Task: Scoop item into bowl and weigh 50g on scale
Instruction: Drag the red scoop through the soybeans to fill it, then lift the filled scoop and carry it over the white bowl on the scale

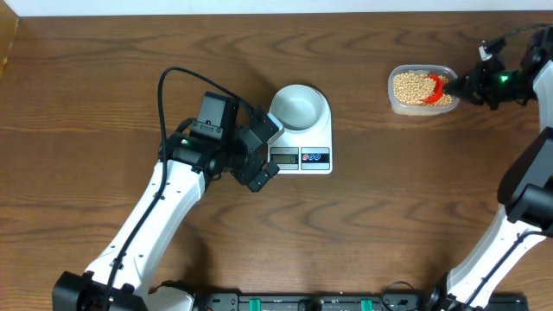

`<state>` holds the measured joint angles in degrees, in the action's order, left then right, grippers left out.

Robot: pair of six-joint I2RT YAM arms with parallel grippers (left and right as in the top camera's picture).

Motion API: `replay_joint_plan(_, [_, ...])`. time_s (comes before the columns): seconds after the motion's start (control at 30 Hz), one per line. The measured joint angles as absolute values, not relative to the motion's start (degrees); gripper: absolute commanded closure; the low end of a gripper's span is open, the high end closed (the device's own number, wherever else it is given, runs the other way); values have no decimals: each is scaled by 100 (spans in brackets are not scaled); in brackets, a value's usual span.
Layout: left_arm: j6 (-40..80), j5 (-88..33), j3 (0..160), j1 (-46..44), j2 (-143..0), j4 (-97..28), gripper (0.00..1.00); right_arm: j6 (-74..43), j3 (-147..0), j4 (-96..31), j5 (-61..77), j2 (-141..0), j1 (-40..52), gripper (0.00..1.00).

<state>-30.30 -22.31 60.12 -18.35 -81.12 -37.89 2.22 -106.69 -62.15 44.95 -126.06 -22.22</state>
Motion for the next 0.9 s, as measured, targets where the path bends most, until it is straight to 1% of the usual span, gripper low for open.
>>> replay_joint_plan(0.47, [-3030,-2231,6012,-1835,-8112,-3789,2,364,-10669,-6235,5325,-12608,-2580,99])
replay_joint_plan(0.9, [-3030,-2231,6012,-1835,-8112,-3791,2,445,-10669,-6230,5854,-12608,-2604,99])
